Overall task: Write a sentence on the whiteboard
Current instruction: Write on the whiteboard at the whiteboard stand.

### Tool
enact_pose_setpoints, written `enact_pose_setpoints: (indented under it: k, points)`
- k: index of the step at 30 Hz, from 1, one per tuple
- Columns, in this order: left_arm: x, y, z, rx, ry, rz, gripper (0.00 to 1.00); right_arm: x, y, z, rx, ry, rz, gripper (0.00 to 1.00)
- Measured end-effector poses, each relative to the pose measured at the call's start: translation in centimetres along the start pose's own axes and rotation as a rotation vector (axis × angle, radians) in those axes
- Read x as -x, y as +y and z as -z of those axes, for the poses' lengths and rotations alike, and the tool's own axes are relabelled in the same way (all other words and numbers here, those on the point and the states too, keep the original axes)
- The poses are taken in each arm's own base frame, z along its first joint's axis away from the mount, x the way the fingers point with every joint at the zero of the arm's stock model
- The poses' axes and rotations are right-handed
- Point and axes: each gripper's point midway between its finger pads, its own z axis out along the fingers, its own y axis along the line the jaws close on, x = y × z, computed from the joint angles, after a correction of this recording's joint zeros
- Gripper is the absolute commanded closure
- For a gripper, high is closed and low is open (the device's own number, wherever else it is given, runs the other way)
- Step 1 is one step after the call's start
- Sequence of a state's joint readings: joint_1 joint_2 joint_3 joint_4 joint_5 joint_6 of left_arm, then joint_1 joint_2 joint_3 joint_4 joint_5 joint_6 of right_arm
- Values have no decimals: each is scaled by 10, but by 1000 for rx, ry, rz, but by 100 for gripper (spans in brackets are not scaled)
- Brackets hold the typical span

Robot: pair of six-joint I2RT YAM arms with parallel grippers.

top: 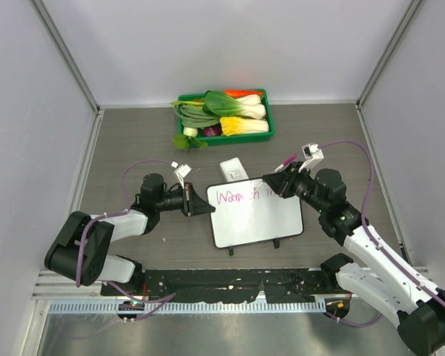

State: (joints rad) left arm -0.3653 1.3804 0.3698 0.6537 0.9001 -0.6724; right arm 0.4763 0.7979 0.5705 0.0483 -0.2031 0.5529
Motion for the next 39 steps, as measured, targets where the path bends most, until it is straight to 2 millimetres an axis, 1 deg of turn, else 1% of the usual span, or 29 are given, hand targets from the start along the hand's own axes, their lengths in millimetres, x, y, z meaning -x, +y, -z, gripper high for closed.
enact_pose_setpoints:
  k: [9,16,18,23,29,34,39]
  points:
    - [3,2,-2,21,-19,22,100,-8,-2,2,1,12,1,99]
    - [7,7,-4,56,-39,34,100,-30,7,-1,22,60,17,99]
    - [10,9,-5,67,-44,35,100,-39,13,-4,29,80,28,99]
    - [17,15,-4,104,-73,40,100,-53,26,-9,42,95,59,99]
    - [32,27,8,175,-150,49,100,-65,36,-18,33,84,94,99]
    - [38,35,15,203,-175,59,100,-76,41,-28,20,81,134,99]
    - [38,35,17,199,-172,50,100,-87,36,-37,-9,95,174,99]
